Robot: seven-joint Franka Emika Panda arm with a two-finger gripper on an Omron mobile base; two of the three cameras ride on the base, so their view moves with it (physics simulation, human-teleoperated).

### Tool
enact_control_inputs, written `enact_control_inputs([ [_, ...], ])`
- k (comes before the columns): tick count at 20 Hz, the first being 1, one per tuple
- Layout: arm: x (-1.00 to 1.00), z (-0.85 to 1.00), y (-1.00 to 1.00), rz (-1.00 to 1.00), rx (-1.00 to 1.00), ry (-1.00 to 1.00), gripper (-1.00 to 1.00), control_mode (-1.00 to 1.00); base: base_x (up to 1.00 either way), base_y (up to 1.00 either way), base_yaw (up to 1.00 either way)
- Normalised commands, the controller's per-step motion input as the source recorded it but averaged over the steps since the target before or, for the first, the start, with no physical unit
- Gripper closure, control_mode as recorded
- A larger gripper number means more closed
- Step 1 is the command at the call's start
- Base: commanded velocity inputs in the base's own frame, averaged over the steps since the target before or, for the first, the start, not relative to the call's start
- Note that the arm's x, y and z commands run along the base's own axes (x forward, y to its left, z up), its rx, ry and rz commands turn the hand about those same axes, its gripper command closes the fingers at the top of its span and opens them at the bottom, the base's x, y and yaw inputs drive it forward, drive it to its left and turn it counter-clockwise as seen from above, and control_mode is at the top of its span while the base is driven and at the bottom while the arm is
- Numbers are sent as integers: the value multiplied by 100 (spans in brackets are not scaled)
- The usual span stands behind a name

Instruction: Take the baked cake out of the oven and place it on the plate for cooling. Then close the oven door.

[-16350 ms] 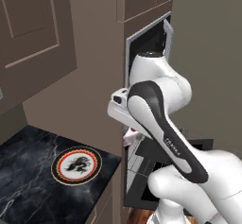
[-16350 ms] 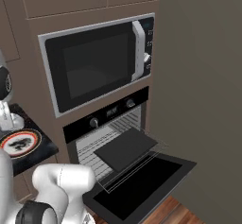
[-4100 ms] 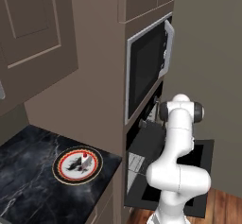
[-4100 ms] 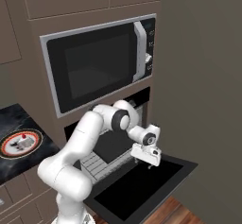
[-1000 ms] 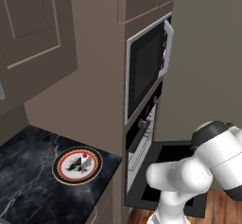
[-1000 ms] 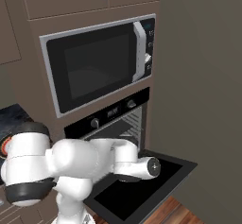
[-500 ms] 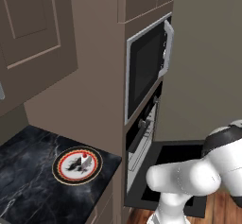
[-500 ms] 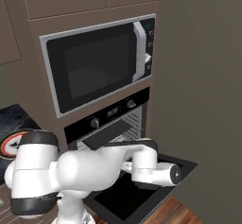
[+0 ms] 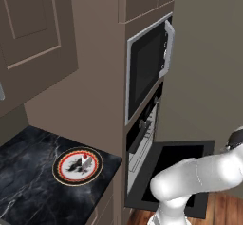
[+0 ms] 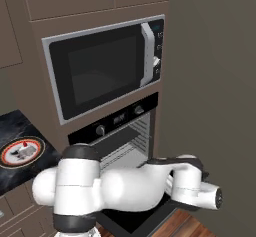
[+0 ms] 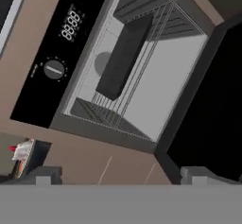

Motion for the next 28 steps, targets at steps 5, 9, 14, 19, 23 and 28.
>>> enact_control_inputs([
  [5, -6, -25, -79, 4, 25, 0, -100, -100, 0, 0, 0],
  [9, -5, -43, -56, 8, 20, 0, -100, -100, 0, 0, 0],
  [14, 3, -42, -32, 10, 18, 0, -100, -100, 0, 0, 0],
  [19, 20, -57, -10, 12, 17, 0, -100, -100, 0, 0, 0],
  [23, 19, -62, -1, 12, 14, 0, -100, -100, 0, 0, 0],
  [28, 12, -60, -5, 10, 12, 0, -100, -100, 0, 0, 0],
])
